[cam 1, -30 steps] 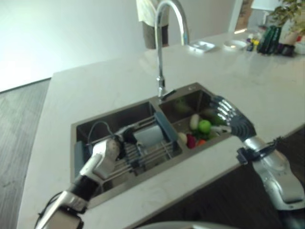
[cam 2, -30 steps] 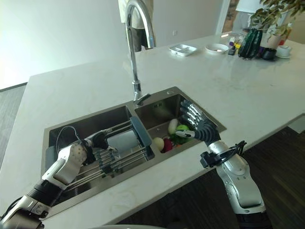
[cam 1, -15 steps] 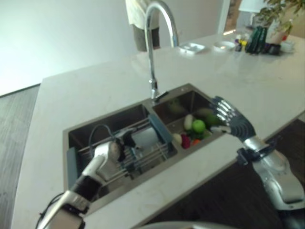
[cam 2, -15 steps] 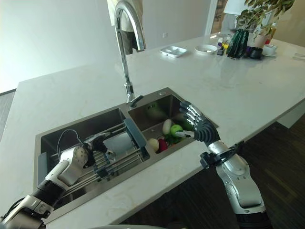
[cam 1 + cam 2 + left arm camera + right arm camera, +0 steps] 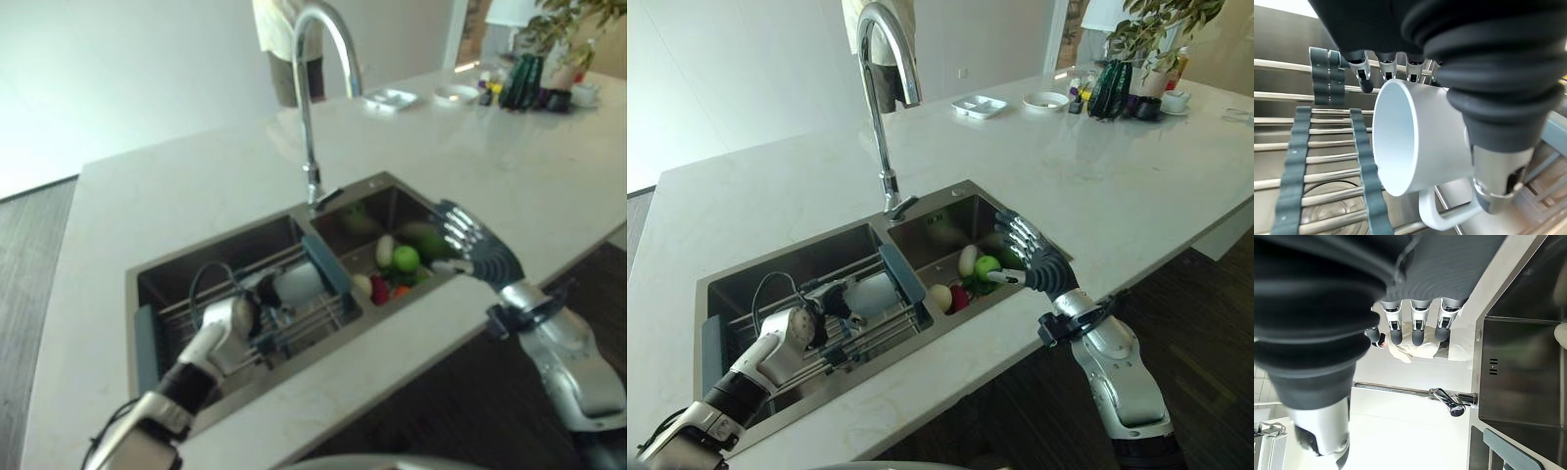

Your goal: Place the dishes in the dishwasher.

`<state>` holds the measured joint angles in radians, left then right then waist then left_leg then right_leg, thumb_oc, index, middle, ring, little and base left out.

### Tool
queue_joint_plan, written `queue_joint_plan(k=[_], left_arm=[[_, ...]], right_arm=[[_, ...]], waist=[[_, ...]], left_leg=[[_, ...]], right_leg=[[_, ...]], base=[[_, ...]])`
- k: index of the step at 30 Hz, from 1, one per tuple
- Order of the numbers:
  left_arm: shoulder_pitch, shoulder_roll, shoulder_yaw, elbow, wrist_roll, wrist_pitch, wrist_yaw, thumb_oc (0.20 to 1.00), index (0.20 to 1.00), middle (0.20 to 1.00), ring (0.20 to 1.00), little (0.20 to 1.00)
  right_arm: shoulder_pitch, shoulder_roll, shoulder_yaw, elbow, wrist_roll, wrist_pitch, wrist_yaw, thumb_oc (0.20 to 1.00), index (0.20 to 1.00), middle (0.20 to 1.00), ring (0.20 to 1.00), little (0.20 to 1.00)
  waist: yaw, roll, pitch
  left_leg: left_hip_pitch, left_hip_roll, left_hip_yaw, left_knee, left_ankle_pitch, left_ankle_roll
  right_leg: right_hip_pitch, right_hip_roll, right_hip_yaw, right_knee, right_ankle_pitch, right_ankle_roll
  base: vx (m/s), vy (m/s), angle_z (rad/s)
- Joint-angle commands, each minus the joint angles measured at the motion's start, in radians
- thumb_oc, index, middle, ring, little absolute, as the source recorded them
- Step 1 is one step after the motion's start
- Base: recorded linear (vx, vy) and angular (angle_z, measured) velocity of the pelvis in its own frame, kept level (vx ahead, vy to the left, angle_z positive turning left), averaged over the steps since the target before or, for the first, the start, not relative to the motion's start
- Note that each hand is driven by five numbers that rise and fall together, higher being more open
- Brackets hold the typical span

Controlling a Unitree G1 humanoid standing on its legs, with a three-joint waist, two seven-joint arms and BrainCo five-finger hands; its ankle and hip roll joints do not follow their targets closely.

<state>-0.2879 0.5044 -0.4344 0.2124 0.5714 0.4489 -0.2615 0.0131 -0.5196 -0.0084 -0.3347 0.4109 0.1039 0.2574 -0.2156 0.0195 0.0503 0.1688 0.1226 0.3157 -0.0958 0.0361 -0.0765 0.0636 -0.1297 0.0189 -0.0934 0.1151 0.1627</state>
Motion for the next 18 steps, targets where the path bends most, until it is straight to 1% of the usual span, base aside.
queue_joint_plan(k=[1, 13, 18], left_arm=[[-0.123, 0.009, -0.006, 0.081, 0.070, 0.002, 0.056, 1.000, 1.000, 1.000, 1.000, 1.000], [-0.113, -0.031, -0.021, 0.158, 0.062, 0.017, 0.134, 1.000, 1.000, 1.000, 1.000, 1.000], [-0.111, -0.043, -0.021, 0.197, 0.060, 0.009, 0.161, 1.000, 1.000, 1.000, 1.000, 1.000]], right_arm=[[-0.080, -0.012, -0.024, -0.086, -0.013, -0.026, 0.011, 1.000, 1.000, 1.000, 1.000, 1.000], [-0.067, -0.010, -0.026, -0.094, -0.016, -0.015, 0.027, 1.000, 1.000, 1.000, 1.000, 1.000], [-0.058, -0.011, -0.030, -0.094, -0.015, -0.016, 0.036, 1.000, 1.000, 1.000, 1.000, 1.000]], waist=[[-0.011, -0.010, 0.008], [-0.024, -0.018, 0.010], [-0.030, -0.021, 0.008]], left_leg=[[0.022, 0.029, -0.032, 0.009, -0.066, 0.011], [0.025, 0.028, -0.022, 0.009, -0.068, 0.014], [0.026, 0.029, -0.015, 0.009, -0.067, 0.014]], right_leg=[[0.061, 0.006, -0.050, 0.006, -0.091, 0.011], [0.058, 0.009, -0.038, 0.006, -0.090, 0.012], [0.056, 0.009, -0.034, 0.006, -0.088, 0.013]], base=[[0.00, 0.000, 0.00], [0.01, 0.003, -0.04], [0.01, 0.001, -0.03]])
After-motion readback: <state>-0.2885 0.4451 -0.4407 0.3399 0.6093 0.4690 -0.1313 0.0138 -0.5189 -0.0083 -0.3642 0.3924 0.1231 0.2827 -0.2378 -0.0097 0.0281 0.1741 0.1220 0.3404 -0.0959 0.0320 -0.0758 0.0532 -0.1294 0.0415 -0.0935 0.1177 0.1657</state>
